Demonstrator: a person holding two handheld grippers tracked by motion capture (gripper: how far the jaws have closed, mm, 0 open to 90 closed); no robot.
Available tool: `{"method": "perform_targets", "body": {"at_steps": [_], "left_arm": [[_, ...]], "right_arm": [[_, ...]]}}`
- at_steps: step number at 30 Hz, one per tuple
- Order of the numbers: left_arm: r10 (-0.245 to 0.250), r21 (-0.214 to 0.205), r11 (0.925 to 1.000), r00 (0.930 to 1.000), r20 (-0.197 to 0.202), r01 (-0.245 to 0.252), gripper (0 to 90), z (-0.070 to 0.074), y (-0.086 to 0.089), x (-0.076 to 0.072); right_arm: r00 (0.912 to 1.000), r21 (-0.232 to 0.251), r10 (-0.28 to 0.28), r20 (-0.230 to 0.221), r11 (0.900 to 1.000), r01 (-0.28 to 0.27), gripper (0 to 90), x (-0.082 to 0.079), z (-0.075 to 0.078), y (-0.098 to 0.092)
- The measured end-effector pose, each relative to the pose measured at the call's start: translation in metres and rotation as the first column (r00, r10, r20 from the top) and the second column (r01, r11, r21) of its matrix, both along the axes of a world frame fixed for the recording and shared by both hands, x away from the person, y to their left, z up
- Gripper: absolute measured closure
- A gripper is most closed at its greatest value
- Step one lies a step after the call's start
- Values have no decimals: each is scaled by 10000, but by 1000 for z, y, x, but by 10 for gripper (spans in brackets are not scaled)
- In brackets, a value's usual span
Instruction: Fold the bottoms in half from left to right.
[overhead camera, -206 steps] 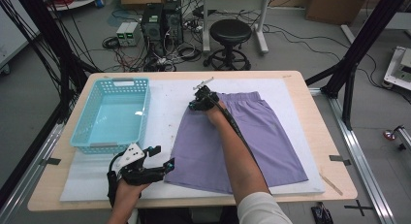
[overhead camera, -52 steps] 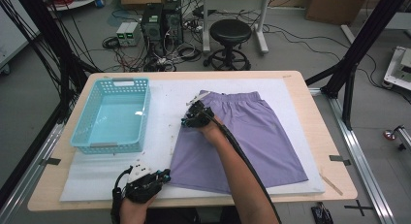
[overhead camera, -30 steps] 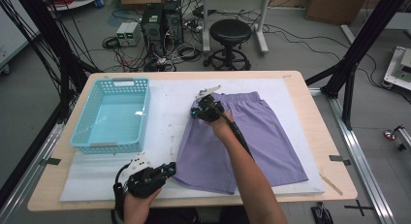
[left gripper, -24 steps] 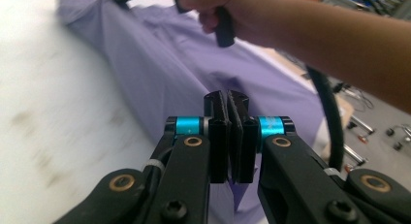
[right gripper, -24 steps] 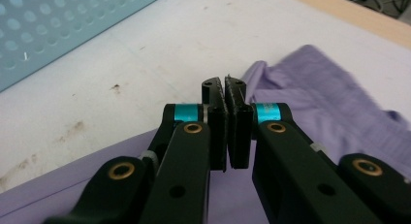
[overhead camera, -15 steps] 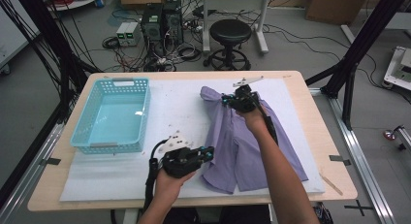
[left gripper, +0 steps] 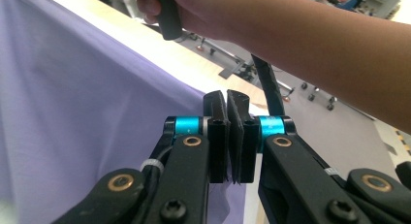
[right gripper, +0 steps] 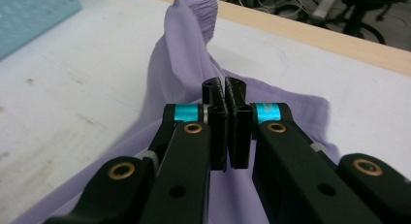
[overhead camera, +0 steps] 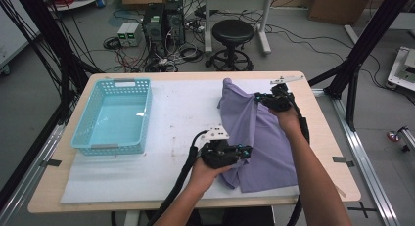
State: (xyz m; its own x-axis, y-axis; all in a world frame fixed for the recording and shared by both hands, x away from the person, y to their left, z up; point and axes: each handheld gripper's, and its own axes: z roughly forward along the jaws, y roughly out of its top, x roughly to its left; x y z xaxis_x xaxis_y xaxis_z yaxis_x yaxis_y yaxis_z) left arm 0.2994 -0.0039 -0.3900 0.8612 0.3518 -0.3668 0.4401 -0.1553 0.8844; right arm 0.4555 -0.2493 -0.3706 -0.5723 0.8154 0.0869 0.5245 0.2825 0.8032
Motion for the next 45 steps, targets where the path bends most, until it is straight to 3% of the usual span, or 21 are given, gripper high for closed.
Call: {"method": "perform_targets", "body": {"at_steps": [9,14,17,19,22,25,26,28,30,32,34,37,38,42,45], "left_arm": [[-722,50,9974,9971,-247,724,864,-8,-48,14],[-871,305,9955,9941,-649,893,850,-22,-67,20],[-917,568,9938,9932,-723,958,779,-26,-72,21],[-646,942,9931,9961,-604,701,664,-25,-69,21],[-30,986,9951,9994,-358,65,580,-22,-52,24],[748,1107,9910,9972,85,-752,551,-19,-26,29],[1012,1048,9892,9947,175,-1025,548,-19,-15,30],[1573,932,9828,9872,272,-1592,545,-20,6,33],[2053,939,9735,9778,428,-2085,540,-22,26,36],[2453,891,9642,9677,585,-2498,536,-25,45,37],[2773,776,9562,9584,674,-2821,527,-26,62,39],[2997,734,9493,9505,816,-3057,499,-27,82,40],[2966,739,9500,9509,888,-3033,491,-27,88,41],[3109,1022,9413,9441,1092,-3218,428,-29,102,41],[3168,942,9401,9416,1141,-3277,407,-30,113,40]], "right_arm": [[9954,-219,-842,-447,9963,833,891,1,-16,-46],[9862,-708,-1279,-1055,9901,1208,891,6,-27,-61],[9812,-953,-1533,-1170,9852,1426,891,8,-31,-66],[9782,-1263,-1672,-1232,9803,1517,890,9,-33,-68],[9721,-1368,-1811,-1491,9774,1611,863,9,-37,-69],[9700,-1131,-1861,-1567,9790,1695,688,8,-36,-70],[9702,-1007,-1858,-1554,9800,1715,672,6,-34,-70],[9723,-841,-1833,-1450,9814,1725,630,1,-30,-71],[9803,-629,-1750,-914,9835,1697,625,-9,-27,-71],[9820,-695,-1723,-774,9835,1671,607,-20,-27,-73],[9847,-612,-1612,-661,9857,1572,600,-33,-30,-76],[9847,-499,-1660,-537,9853,1634,562,-52,-34,-82],[9845,-442,-1682,-498,9851,1661,560,-59,-35,-84],[9844,-35,-1726,-346,9850,1725,549,-86,-41,-90],[9928,72,-1109,-455,9938,1113,763,-107,-48,-89]]}}
